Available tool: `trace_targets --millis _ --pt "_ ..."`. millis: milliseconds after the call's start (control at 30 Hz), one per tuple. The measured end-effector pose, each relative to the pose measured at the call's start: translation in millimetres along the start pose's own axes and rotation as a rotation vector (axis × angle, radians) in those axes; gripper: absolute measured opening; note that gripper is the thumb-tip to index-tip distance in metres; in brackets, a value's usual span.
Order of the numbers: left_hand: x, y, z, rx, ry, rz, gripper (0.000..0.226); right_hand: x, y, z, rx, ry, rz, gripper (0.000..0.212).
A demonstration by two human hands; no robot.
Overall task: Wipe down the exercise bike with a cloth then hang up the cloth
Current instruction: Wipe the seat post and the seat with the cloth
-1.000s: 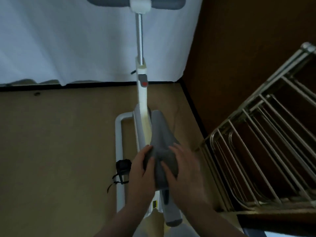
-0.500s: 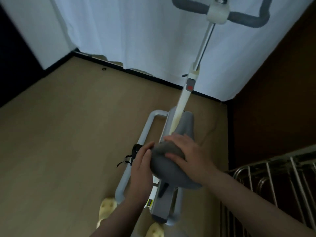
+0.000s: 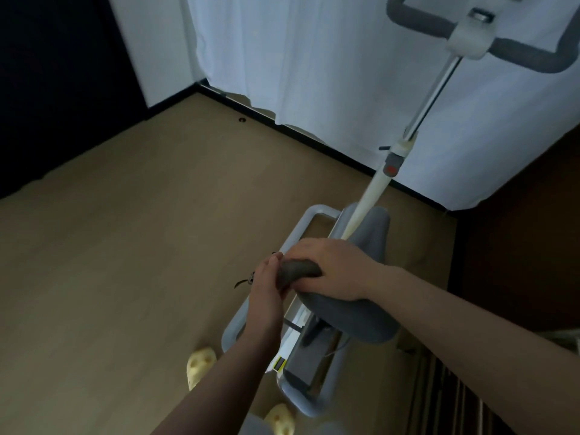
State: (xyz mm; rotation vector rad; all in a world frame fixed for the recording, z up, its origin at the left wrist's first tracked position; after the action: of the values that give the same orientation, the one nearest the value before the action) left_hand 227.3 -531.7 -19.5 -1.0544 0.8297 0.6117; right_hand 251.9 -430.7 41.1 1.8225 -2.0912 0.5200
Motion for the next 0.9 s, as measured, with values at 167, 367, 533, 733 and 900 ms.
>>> trace_targets --millis 167,367,533,733,900 --pt "-8.1 1.8 6.5 0.08 0.197 0.063 0.03 16.0 -29.0 -2.4 -0.088 -0.041 -0.183 0.043" --pt "-22.3 -7.5 30.3 0.271 0.363 0.183 0.029 -7.3 -90.8 -16.7 -0.559 -0.03 0.039 0.039" --pt "-14.0 6.2 50.4 0.386 0.481 0.178 0.026 -22.9 -129.0 -0.8 -0.891 0.125 0.567 0.046" --pt "-14.8 16.2 74.8 0.657 0.631 0.194 0.025 -1.9 -116.9 9.9 -0.951 -0.134 0.717 0.044" --pt "-13.1 17.7 72.1 0.916 0.635 0.186 0.031 26.0 -124.2 33.8 -1.521 0.084 1.147 0.038"
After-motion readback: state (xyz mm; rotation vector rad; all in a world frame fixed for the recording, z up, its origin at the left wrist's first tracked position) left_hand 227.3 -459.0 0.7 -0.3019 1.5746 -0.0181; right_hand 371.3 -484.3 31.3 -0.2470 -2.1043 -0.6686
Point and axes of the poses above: each hand's wrist, its own y-axis towards the middle knuckle, its own z-axis out of the palm, x = y × z, the point moved 8 cm from there along y, towards the middle knuckle, and after that the axes turned 9 degrees about -x, right-handed, at the moved point
